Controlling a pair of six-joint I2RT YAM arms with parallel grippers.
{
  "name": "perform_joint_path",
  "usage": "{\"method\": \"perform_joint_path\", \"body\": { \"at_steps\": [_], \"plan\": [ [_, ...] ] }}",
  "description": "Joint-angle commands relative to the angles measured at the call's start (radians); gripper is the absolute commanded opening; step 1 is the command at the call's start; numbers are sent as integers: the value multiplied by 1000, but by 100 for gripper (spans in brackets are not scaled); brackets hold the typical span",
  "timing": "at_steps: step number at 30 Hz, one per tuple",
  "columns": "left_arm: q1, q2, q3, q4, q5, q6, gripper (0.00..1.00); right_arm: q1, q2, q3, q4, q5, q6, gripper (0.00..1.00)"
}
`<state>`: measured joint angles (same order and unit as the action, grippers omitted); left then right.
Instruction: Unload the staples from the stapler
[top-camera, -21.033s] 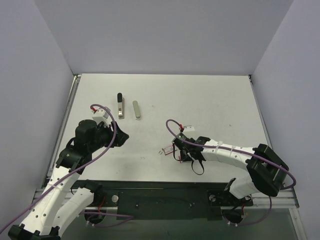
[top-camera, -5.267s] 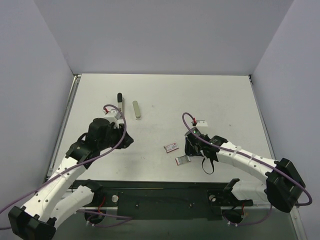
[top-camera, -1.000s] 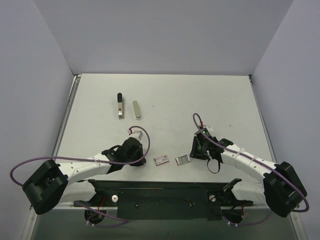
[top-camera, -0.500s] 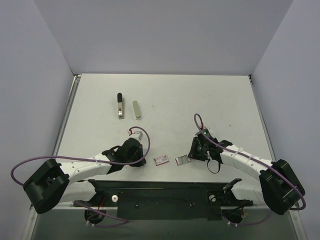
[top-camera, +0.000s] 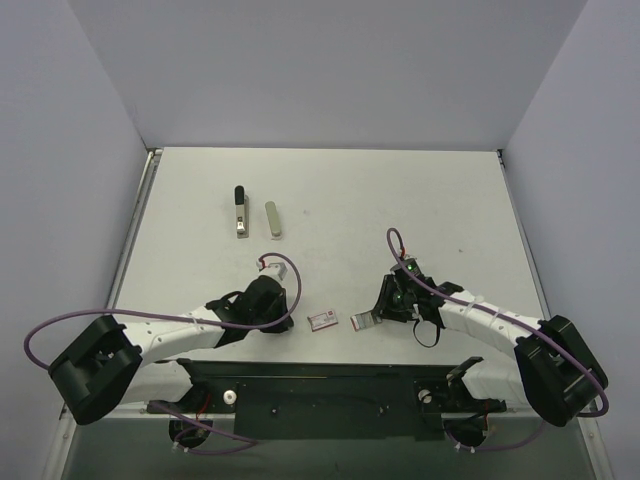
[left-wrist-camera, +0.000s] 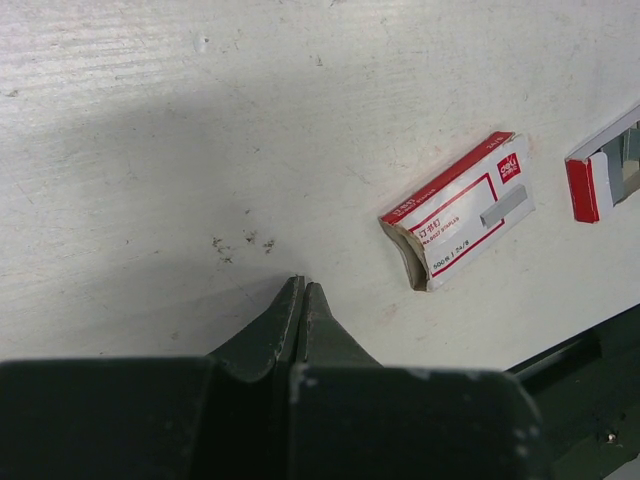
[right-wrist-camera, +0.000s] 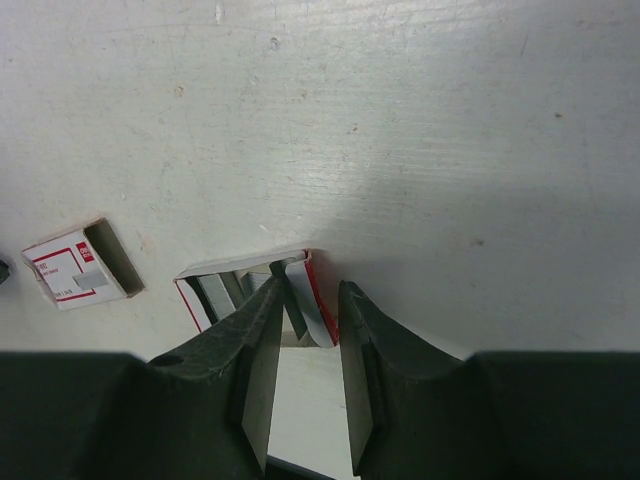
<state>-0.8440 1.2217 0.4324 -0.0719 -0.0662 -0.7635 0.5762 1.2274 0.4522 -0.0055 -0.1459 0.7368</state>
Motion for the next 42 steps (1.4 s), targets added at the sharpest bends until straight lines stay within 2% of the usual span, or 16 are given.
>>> {"method": "perform_joint_path", "body": {
  "at_steps": [1, 22, 35, 42],
  "plan": [
    [-4, 7, -1, 52, 14, -13, 0, -3, -6, -18, -4, -7, 10, 25],
    [-15, 36, 20, 57, 19, -13, 0, 14, -45, -37, 10, 14, 13, 21],
    [-26, 48, 28, 55, 14, -14, 0, 76, -40, -18, -36, 100, 7, 15],
    [-29, 42, 23, 52, 9, -16, 0, 154, -16, 20, -77, 207, 6, 13]
  ]
}}
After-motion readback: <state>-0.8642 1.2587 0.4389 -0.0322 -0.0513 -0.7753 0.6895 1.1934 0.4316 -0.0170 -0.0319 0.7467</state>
